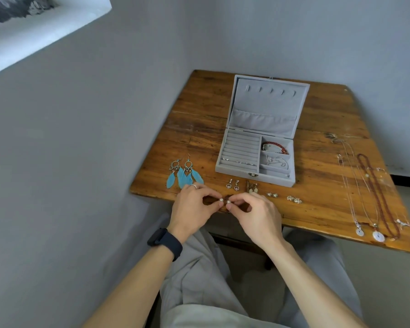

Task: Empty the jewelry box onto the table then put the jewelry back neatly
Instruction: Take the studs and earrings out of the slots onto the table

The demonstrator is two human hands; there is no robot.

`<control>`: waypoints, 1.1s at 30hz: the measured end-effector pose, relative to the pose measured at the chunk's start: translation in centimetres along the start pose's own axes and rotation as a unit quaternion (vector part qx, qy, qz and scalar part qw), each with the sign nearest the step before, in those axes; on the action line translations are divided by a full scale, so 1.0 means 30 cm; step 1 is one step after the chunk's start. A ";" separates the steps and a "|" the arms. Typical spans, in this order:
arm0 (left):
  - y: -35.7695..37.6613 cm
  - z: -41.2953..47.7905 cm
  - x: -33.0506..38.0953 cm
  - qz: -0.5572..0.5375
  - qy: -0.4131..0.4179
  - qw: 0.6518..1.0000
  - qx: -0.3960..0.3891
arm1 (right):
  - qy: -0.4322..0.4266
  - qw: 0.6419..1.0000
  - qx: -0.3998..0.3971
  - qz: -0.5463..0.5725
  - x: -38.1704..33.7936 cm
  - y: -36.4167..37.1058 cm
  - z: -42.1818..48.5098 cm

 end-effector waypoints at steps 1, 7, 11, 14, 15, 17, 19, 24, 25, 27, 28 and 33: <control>0.002 0.000 0.000 0.000 -0.001 1.000 0.000 | 0.002 1.000 -0.001 -0.002 0.000 0.000 0.000; 0.010 0.007 -0.010 0.005 0.001 1.000 -0.004 | 0.007 1.000 -0.012 -0.009 -0.002 0.004 0.005; 0.018 0.016 -0.017 0.001 0.003 1.000 -0.020 | 0.010 1.000 -0.019 0.007 0.014 0.003 0.006; 0.019 0.018 -0.019 0.006 0.000 1.000 -0.020 | 0.015 1.000 -0.024 0.013 0.018 0.003 0.005; 0.018 0.017 -0.019 0.007 0.000 1.000 -0.019 | 0.015 1.000 -0.025 0.011 0.017 0.003 0.005; 0.019 0.019 -0.019 0.008 -0.001 1.000 -0.018 | 0.012 1.000 -0.026 0.005 0.013 0.005 0.006; 0.017 0.020 -0.012 0.013 -0.002 1.000 -0.017 | 0.014 0.999 -0.028 0.002 0.012 0.007 0.008; 0.019 0.022 -0.001 0.029 0.002 0.999 -0.020 | 0.023 0.999 -0.037 -0.001 0.013 0.008 0.013; 0.020 0.022 -0.003 0.029 0.002 0.999 -0.022 | 0.025 0.999 -0.038 0.002 0.014 0.008 0.014; 0.022 0.022 -0.007 0.025 0.005 0.999 -0.027 | 0.031 0.999 -0.039 0.006 0.018 0.009 0.012; 0.022 0.022 -0.008 0.024 0.006 0.999 -0.029 | 0.033 0.999 -0.038 0.006 0.019 0.008 0.011; 0.019 0.024 -0.010 0.021 0.006 0.999 -0.030 | 0.036 0.998 -0.040 0.009 0.016 0.006 0.012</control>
Point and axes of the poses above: each hand's wrist, its own z-axis towards the middle knuckle, its own y-axis out of the palm, x = y × z, the point moved 9 cm from there along z, towards the middle knuckle, and after that the axes turned 6 degrees about -y, right-handed, at the moved point
